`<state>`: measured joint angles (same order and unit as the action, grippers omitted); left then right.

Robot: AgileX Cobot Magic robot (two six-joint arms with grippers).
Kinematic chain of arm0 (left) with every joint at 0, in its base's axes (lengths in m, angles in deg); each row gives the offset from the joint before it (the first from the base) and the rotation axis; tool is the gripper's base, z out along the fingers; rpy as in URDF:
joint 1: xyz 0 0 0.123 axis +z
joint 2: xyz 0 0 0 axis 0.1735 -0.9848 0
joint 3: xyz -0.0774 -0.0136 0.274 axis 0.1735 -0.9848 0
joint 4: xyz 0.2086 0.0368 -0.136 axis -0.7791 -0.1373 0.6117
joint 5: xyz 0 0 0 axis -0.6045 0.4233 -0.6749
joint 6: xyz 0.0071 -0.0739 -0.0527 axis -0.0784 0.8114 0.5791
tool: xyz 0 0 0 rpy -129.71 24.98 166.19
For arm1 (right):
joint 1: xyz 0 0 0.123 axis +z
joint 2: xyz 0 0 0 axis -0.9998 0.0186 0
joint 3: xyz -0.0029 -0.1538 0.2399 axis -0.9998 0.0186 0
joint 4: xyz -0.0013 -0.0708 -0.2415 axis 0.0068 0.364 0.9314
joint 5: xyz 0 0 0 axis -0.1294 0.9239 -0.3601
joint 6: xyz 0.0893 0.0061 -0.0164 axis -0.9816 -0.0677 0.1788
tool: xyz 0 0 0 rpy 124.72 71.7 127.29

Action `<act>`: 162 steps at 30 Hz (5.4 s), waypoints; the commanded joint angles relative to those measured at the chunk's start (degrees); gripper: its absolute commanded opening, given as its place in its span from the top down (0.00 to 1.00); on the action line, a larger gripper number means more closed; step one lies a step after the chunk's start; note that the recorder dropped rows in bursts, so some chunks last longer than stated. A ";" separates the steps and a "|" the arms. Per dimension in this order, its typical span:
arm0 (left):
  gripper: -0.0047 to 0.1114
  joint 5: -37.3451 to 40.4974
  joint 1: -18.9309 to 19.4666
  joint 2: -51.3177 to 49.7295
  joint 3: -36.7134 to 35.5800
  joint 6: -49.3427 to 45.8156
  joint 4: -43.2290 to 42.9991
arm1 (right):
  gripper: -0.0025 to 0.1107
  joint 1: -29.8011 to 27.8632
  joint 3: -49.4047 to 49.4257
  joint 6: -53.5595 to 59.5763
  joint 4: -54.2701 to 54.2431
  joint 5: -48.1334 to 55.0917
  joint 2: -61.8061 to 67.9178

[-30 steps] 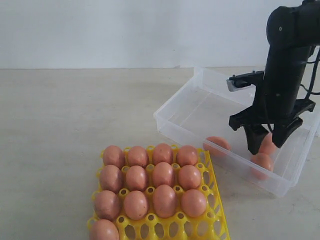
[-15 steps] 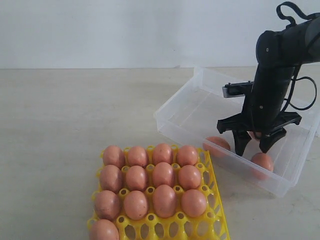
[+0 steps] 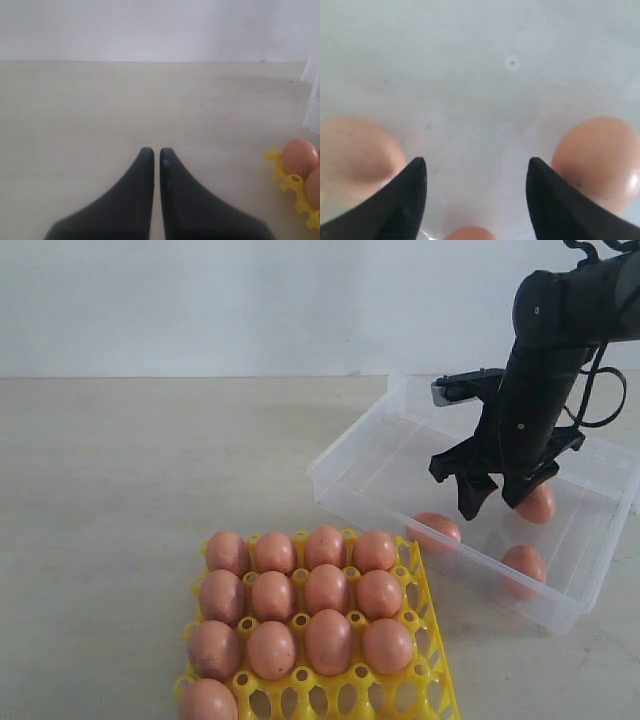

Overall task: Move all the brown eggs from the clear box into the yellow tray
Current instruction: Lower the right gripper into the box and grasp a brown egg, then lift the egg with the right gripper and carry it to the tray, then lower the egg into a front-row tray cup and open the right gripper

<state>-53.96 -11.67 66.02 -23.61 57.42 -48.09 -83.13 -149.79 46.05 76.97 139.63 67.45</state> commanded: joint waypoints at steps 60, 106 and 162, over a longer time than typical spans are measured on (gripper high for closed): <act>0.92 -0.54 -0.25 0.18 0.12 0.39 0.45 | 0.98 -0.02 -0.36 3.18 -10.47 -13.16 4.77; 0.92 -0.54 -0.23 0.18 0.12 0.21 0.45 | 0.98 5.22 48.85 -35.42 19.98 -113.16 -35.20; 0.92 -0.54 -0.23 0.18 0.12 0.21 0.45 | 0.98 55.53 58.25 -16.28 -10.15 -124.40 -9.06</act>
<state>-53.96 -11.67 66.02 -23.61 57.42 -48.09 -27.84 -91.47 29.86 67.07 17.02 58.21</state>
